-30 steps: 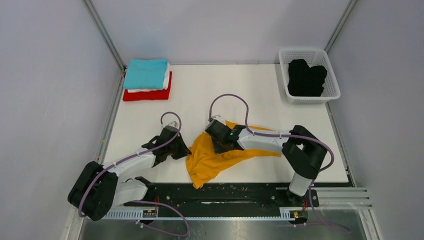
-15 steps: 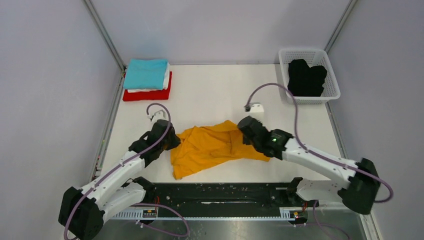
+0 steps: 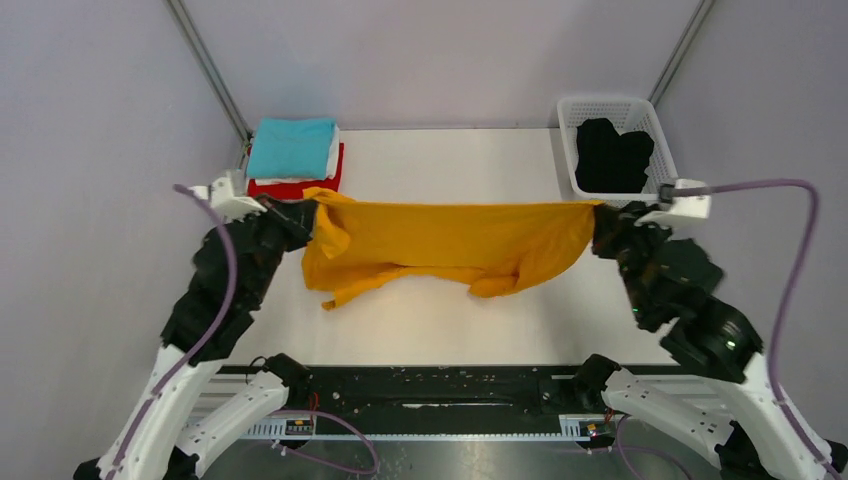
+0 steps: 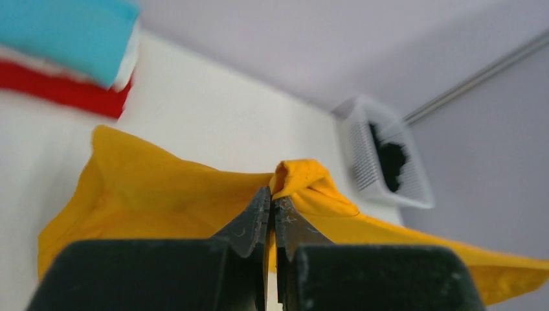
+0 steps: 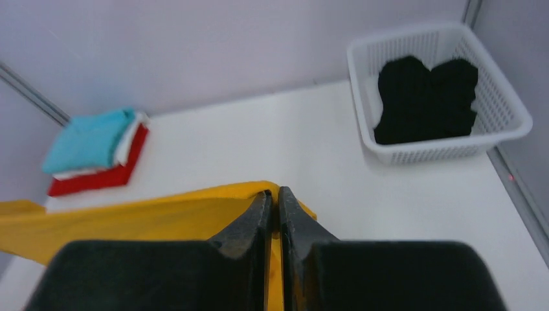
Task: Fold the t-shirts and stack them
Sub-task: Flatten out the tshirt
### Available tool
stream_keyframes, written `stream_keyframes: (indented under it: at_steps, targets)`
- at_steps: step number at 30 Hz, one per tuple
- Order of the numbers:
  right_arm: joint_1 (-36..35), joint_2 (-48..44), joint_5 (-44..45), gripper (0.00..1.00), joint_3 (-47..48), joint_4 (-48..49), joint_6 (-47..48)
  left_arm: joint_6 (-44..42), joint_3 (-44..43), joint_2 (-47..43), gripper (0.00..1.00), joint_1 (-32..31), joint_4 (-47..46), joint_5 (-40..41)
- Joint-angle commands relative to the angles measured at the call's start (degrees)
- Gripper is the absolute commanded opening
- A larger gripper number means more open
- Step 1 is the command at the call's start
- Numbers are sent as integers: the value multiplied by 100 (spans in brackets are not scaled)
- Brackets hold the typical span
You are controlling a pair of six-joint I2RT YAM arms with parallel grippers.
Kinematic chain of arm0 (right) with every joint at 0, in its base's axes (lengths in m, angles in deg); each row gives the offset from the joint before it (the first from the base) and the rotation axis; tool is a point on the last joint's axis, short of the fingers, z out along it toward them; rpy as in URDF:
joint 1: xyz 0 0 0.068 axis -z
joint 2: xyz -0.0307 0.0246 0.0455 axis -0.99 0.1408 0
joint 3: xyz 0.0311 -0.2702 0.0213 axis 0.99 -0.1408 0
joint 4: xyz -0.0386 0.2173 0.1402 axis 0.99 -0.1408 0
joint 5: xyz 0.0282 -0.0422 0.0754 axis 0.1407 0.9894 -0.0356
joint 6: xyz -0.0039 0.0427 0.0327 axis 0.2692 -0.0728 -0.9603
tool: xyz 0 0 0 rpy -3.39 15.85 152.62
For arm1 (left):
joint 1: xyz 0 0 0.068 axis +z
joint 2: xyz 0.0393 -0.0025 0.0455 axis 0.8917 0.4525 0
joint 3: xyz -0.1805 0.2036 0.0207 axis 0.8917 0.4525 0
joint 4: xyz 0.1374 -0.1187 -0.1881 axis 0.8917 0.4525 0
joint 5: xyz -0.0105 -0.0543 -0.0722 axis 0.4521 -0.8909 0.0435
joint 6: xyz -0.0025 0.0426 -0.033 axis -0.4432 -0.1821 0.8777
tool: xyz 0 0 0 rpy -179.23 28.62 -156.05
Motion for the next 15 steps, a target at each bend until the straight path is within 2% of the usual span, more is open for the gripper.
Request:
stream_keyframes:
  at_steps: [1,6,12,15]
  targets:
    - [23,-288,-359,0,1144,-159,675,-487,-1020,-426,0,-6,-356,-452]
    - [23,-325,-1767,0,2546,-793,856,-929,-2245,-523,0,-6,-434,-1524]
    - [23,-85,-3426,0,4116,-1450,863,-1203,-3592,-244,0,-1,-474,-2883]
    - [24,107,-3861,0,4762,-1726,914,-1344,-4293,22,0,7,-270,-3285]
